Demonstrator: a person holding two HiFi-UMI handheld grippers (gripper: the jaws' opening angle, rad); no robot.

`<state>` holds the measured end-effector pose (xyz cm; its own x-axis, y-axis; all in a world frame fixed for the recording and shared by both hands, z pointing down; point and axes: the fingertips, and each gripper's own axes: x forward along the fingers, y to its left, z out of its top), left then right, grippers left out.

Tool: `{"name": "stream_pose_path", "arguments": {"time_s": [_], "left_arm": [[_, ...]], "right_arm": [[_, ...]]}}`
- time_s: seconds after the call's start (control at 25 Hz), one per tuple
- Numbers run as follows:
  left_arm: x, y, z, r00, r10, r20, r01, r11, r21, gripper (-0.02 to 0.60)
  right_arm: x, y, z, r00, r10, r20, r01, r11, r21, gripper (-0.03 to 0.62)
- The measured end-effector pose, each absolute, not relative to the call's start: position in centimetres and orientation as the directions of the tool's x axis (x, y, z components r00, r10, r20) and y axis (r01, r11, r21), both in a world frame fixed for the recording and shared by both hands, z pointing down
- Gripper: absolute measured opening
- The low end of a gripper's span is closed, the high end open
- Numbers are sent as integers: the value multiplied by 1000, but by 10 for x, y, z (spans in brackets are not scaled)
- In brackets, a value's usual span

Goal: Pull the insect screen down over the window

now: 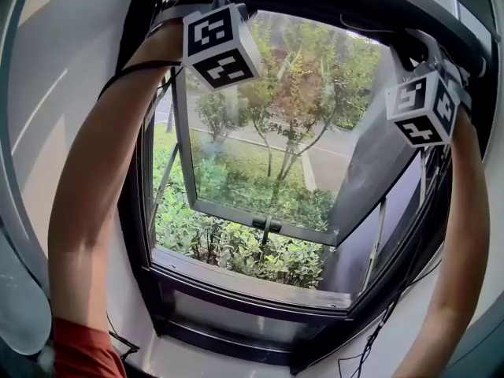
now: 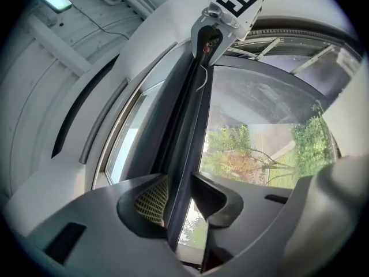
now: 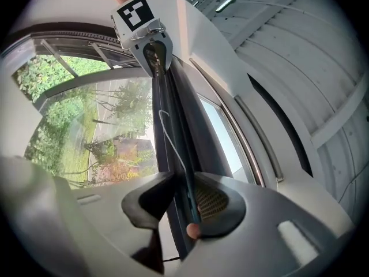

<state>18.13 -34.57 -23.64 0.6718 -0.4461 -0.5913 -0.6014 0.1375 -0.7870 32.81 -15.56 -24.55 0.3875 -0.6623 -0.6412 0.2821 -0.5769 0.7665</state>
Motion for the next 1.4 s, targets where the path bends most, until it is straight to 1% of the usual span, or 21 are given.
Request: {"name": "stream_pose_path", "arguments": {"time_s": [0.24,0.4,0.44,0.48,0.52,0.6,0.72,0.88,1.2,1.4], "left_arm": [[179,-348,-238,678,-453,-579,-553,204,-808,120],[180,-346,-237,690,-446,-569,-537,212,-817,124],[179,-344,-238,692,-433,-577,-544,212,-812,129],[178,-342,-239,695,-419,-584,-554,206,-806,147],[178,-340,-240,699,-414,-583,-558,194,-807,147],[182,-341,-241,707,-438,-555,-534,185,-825,147],[193,-345,-242,703,-490,-515,-477,212,-853,153],[203,-347,-246,684,-519,-512,-451,250,-857,153],[201,-346,-243,687,-528,-500,-410,287,-866,153],[201,-343,-226,718,-506,-478,-400,263,-878,153]], "right_arm": [[328,-157,-246,418,-698,-582,275,-513,813,115],[327,-155,-245,437,-713,-549,264,-482,836,135],[327,-155,-244,441,-717,-541,261,-474,841,141],[328,-155,-243,444,-720,-533,260,-466,846,153],[329,-155,-242,450,-721,-528,264,-457,849,156],[336,-156,-240,471,-715,-516,276,-437,856,156],[348,-159,-239,508,-705,-496,284,-406,869,166],[354,-162,-240,517,-704,-487,273,-403,873,170],[351,-161,-241,495,-714,-495,239,-435,868,170],[339,-158,-231,472,-727,-499,224,-448,865,170]]}}
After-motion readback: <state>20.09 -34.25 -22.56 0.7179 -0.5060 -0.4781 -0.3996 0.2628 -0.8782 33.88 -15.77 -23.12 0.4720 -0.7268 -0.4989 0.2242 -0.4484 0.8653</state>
